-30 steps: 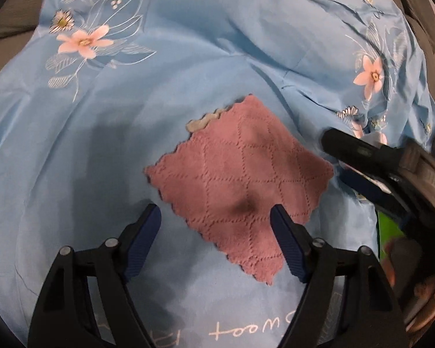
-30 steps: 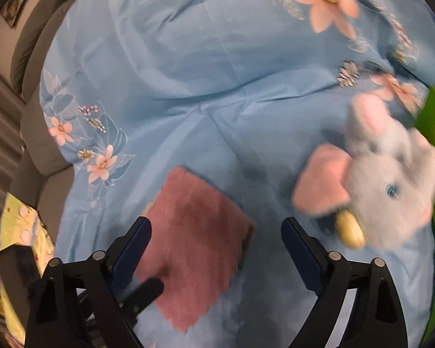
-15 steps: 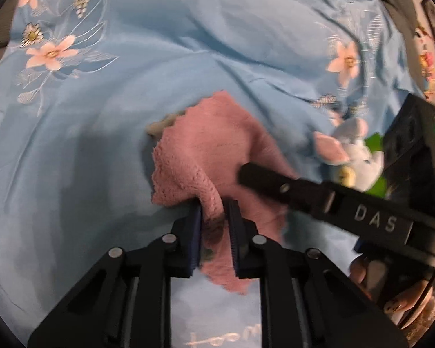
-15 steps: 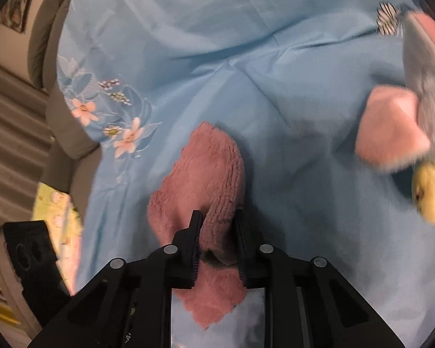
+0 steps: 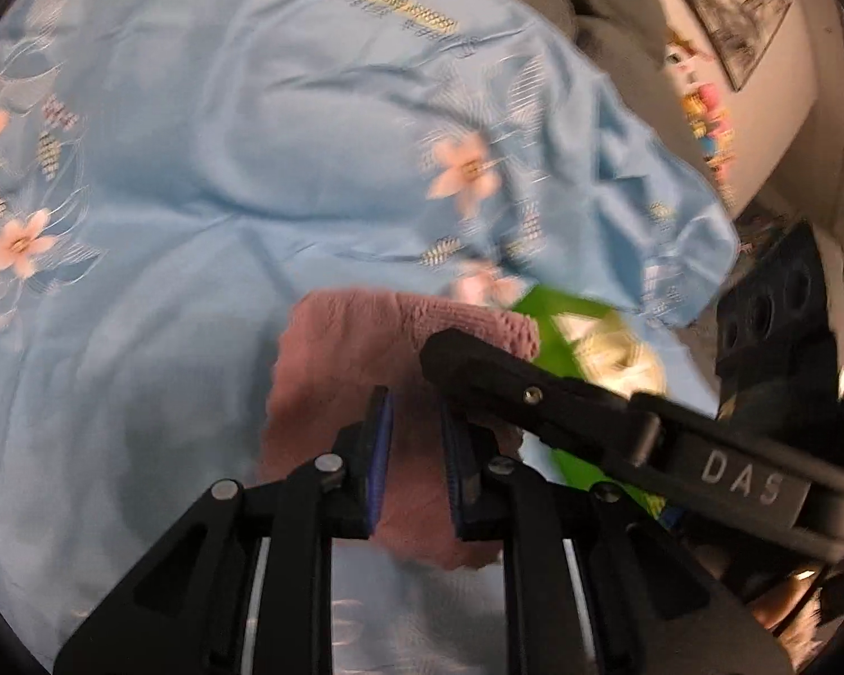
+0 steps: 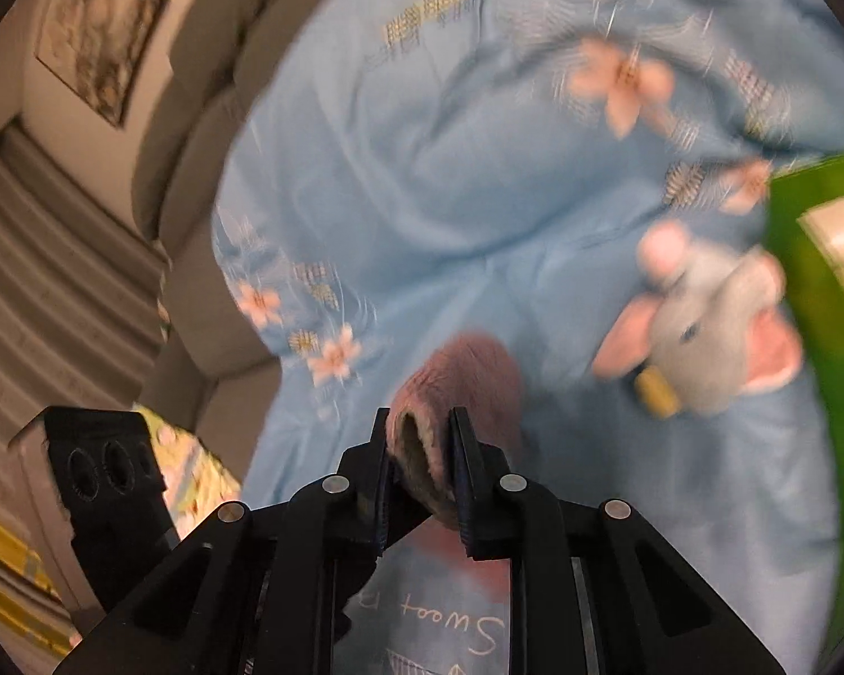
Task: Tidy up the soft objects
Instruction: 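Carry the pink cloth with the right gripper into the green box and release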
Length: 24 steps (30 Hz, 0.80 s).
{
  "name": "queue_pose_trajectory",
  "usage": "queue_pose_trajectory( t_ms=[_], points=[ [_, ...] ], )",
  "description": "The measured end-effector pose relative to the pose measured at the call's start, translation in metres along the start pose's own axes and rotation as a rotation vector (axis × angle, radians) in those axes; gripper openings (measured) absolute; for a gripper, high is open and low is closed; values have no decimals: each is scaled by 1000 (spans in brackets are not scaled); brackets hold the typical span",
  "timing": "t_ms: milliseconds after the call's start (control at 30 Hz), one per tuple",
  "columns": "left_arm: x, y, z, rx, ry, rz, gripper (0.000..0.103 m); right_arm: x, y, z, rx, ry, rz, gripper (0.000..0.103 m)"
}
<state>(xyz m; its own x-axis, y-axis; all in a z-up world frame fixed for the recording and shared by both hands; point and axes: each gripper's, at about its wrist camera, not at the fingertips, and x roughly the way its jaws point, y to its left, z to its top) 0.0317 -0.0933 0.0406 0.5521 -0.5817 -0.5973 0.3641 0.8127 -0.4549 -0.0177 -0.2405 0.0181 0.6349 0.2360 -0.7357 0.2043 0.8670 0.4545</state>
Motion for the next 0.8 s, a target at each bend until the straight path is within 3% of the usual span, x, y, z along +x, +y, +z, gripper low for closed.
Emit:
queue_pose_trajectory(
  t_ms=[167, 333, 500, 633, 800],
  points=[
    [1, -63, 13, 127, -49, -62, 13, -61, -10, 16, -3, -149, -34, 22],
    [17, -119, 22, 205, -51, -147, 13, -112, -34, 25, 30, -263, -70, 22],
    [39, -168, 24, 286, -43, -178, 13, -159, -70, 31, 97, -375, -92, 22],
    [67, -194, 23, 308, 2, -229, 14, -182, -93, 34, 134, -428, -151, 22],
    [103, -209, 10, 310, 65, -234, 14, -191, -122, 36, 176, -437, -293, 22]
  ],
)
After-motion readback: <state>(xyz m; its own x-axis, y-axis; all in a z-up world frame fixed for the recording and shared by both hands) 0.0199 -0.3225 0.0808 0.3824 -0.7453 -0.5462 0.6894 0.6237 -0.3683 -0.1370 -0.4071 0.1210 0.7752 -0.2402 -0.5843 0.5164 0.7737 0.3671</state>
